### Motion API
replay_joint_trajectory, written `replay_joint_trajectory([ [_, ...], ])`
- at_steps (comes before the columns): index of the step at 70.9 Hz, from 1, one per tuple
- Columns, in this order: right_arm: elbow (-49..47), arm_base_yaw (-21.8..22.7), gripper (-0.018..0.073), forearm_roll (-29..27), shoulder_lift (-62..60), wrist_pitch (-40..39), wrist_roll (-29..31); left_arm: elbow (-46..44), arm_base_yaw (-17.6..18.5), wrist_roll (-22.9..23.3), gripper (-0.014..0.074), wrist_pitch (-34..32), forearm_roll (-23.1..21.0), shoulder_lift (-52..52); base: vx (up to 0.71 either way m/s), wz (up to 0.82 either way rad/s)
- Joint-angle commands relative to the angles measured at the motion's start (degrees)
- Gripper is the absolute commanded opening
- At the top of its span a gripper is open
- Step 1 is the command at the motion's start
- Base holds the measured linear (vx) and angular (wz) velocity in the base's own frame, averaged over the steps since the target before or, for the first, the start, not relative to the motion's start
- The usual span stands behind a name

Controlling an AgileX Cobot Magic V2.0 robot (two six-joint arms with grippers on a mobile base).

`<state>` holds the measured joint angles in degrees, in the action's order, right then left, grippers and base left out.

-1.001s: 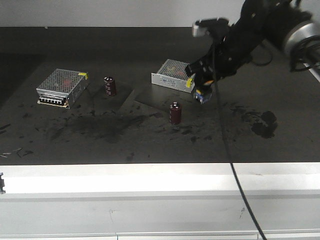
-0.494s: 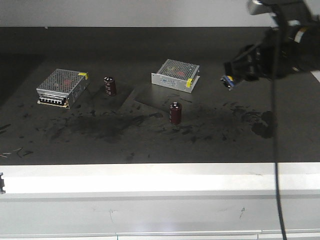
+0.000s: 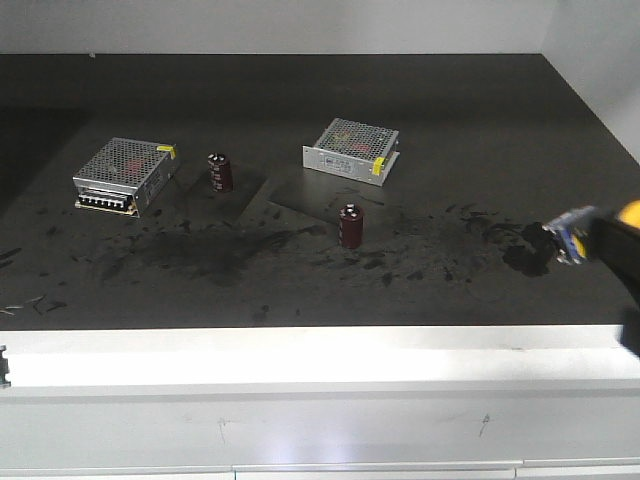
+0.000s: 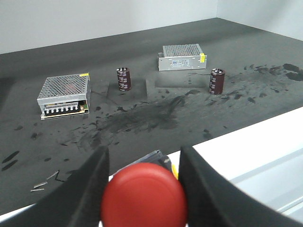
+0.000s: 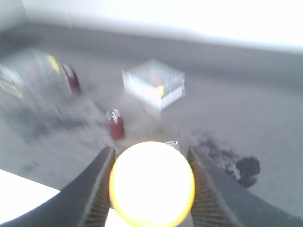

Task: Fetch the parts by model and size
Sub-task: 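Close the right gripper on the yellow button and lift it back, then drive the base away from the bench toward the red tray bench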

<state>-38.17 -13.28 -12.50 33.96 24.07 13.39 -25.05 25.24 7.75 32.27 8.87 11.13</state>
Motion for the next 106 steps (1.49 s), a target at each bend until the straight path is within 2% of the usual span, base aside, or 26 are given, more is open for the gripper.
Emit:
replay_joint_trajectory([
  [1,3.0,0.2,-0.0006,-1.3,-6.5,-7.1,0.5,-1.5,0.4,0.1,-0.0007,-5.0,0.4,0.5,0.00,0.00],
  [15,10.1,0.2,-0.0006,-1.4,-17.6,-7.4,0.5,-1.5,0.4,0.1,-0.0007,-5.0,0.4,0.5,0.00,0.00],
  [26,12.4,0.2,-0.0006,-1.2,-21.8,-7.7,0.5,-1.5,0.4,0.1,-0.0007,-5.0,0.4,0.5,0.00,0.00],
  [78,12.4,0.2,-0.0006,-1.2,-22.1,-7.7,0.6,-1.5,0.4,0.1,-0.0007,-5.0,0.4,0.5,-0.01,0.05],
  [106,12.4,0.2,-0.0006,-1.2,-22.1,-7.7,0.6,-1.5,0.4,0.1,-0.0007,-4.8,0.4,0.5,-0.08,0.56],
])
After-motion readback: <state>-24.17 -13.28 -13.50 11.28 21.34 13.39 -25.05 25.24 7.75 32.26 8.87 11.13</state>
